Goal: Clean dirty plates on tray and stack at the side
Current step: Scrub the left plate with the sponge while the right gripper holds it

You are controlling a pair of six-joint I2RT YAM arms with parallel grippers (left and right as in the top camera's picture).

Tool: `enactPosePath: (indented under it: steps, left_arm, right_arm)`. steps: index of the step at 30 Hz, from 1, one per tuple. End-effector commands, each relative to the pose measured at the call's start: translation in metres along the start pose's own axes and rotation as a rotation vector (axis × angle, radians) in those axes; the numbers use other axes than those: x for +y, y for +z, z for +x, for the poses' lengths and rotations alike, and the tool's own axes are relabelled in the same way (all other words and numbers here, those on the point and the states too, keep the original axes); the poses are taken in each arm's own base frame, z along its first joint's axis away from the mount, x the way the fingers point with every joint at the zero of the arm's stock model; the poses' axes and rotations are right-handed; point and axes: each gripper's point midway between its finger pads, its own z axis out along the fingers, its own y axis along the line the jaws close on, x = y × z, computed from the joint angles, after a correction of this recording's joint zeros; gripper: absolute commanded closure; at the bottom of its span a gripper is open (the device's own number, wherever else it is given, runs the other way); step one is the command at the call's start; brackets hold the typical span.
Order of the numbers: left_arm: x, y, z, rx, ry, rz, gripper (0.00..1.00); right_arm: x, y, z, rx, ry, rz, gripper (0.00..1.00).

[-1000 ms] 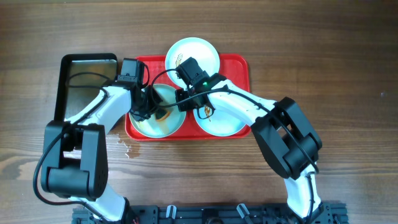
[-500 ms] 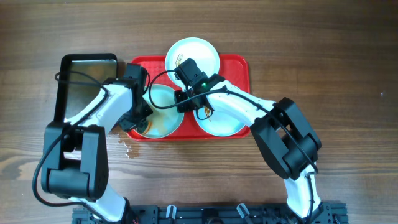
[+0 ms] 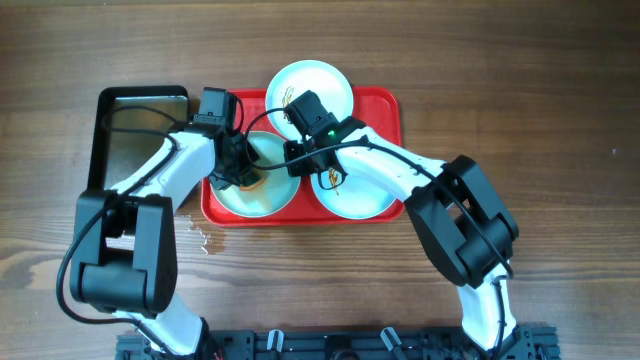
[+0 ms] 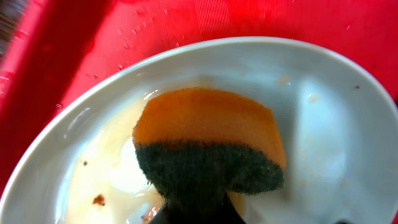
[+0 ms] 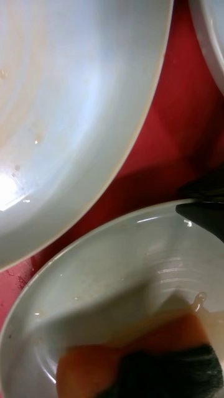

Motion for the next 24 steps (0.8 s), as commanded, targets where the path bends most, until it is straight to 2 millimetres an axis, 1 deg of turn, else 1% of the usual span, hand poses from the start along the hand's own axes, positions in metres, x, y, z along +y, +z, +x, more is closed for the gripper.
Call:
enactPosePath:
  steps: [1,2,4,5,6,8,9,10,13,16,18,20,22,24]
  left_arm:
    - [0.005,0.023,0.024,0.095,0.014,-0.034,0.96]
    - [0.008,0.024,0.023,0.094,0.011,-0.048,0.96]
    - [0.022,0.023,0.017,0.056,0.008,-0.115,0.96]
    - [0.034,0.022,0.010,0.016,0.010,-0.181,0.96]
    - [0.053,0.017,0.001,-0.039,0.012,-0.277,0.96]
    - [0.078,0.009,-0.008,-0.088,0.012,-0.394,0.96]
    - [0.090,0.005,-0.009,-0.089,0.009,-0.448,0.96]
    - [0.096,0.003,-0.007,-0.077,0.006,-0.469,0.96]
    - [0.107,-0.004,0.000,-0.036,-0.001,-0.508,0.96]
    - [0.102,-0.018,0.001,-0.022,0.005,-0.509,0.96]
    - [0.086,-0.025,0.000,-0.031,0.003,-0.442,0.96]
    - [0.071,-0.026,-0.003,-0.047,-0.002,-0.368,0.96]
    - [0.055,-0.020,-0.008,-0.056,-0.010,-0.288,0.96]
    - [0.031,-0.014,-0.010,-0.045,-0.016,-0.167,0.96]
  right_arm:
    - [-0.008,0.007,0.005,0.012,0.010,0.031,0.96]
    - [-0.008,0.007,0.005,0.013,0.010,0.031,0.96]
    - [-0.008,0.007,0.005,0.014,0.010,0.032,0.96]
    - [-0.008,0.007,0.006,0.016,0.010,0.033,0.96]
    - [-0.009,0.007,0.006,0.017,0.009,0.033,0.96]
    - [-0.009,0.007,0.007,0.020,0.009,0.035,0.96]
    - [-0.009,0.007,0.007,0.020,0.009,0.035,0.96]
    - [-0.009,0.007,0.006,0.019,0.009,0.035,0.96]
    - [-0.009,0.007,0.006,0.017,0.010,0.034,0.96]
    - [-0.009,0.007,0.006,0.016,0.010,0.033,0.96]
    - [-0.009,0.007,0.006,0.016,0.010,0.033,0.96]
    - [-0.008,0.007,0.005,0.014,0.010,0.032,0.96]
    - [-0.008,0.007,0.005,0.013,0.010,0.032,0.96]
    - [-0.008,0.007,0.005,0.014,0.010,0.032,0.96]
